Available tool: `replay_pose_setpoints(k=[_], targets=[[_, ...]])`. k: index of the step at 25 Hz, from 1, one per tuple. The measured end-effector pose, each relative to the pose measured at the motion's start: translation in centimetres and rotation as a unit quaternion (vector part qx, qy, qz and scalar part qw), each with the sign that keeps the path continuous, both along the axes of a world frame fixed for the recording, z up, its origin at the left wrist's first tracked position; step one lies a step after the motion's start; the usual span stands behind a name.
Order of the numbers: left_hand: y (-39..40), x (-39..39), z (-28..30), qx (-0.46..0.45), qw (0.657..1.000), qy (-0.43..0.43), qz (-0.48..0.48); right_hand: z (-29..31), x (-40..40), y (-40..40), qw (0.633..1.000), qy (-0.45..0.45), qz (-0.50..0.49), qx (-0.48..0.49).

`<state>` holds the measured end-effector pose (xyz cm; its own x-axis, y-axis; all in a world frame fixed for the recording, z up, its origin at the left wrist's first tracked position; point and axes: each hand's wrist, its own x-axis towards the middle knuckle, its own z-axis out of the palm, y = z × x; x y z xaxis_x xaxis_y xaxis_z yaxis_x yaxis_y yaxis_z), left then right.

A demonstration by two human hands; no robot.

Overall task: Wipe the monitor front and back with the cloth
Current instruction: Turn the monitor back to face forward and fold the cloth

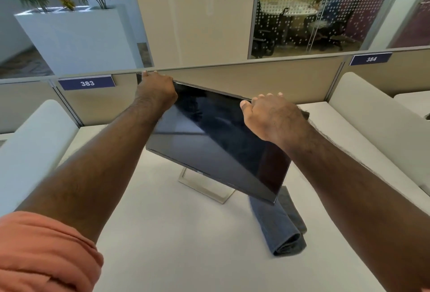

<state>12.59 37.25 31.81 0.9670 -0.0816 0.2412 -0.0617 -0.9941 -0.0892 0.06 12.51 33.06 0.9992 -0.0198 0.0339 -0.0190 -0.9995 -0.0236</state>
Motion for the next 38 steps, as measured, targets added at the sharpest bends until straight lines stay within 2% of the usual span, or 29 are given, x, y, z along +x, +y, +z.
replay_pose_setpoints(k=[5, 14, 23, 29, 32, 35, 36, 38], targets=[[-1.0, -2.1, -0.1, -0.010, 0.998, -0.021, 0.050, -1.1, 4.3, -1.5, 1.000, -0.006, -0.003, 0.009], [-2.2, -4.6, -1.2, -0.022, 0.996, -0.057, 0.058, -0.8, 9.3, -3.9, 0.999, -0.001, 0.012, 0.053], [-2.7, -5.7, -1.1, -0.045, 0.996, -0.043, 0.070, -1.9, 11.0, -5.1, 0.998, -0.009, 0.028, 0.063], [-3.1, -6.3, -1.9, -0.065, 0.993, -0.012, 0.097, -2.8, 10.1, -6.2, 0.994, -0.031, 0.076, 0.076], [-3.5, -7.1, -3.4, -0.092, 0.992, -0.048, 0.078, -4.3, 7.7, -7.2, 0.971, -0.108, 0.118, 0.178], [-5.3, -9.2, -6.4, -0.158, 0.978, -0.138, -0.005, -7.3, 3.5, -8.5, 0.905, -0.241, 0.138, 0.322], [-6.4, -10.2, -7.8, -0.183, 0.971, -0.149, -0.036, -9.1, 2.1, -9.2, 0.892, -0.257, 0.141, 0.345], [-9.0, -12.2, -11.2, -0.212, 0.965, -0.123, -0.092, -13.2, -0.6, -10.5, 0.895, -0.243, 0.125, 0.353]])
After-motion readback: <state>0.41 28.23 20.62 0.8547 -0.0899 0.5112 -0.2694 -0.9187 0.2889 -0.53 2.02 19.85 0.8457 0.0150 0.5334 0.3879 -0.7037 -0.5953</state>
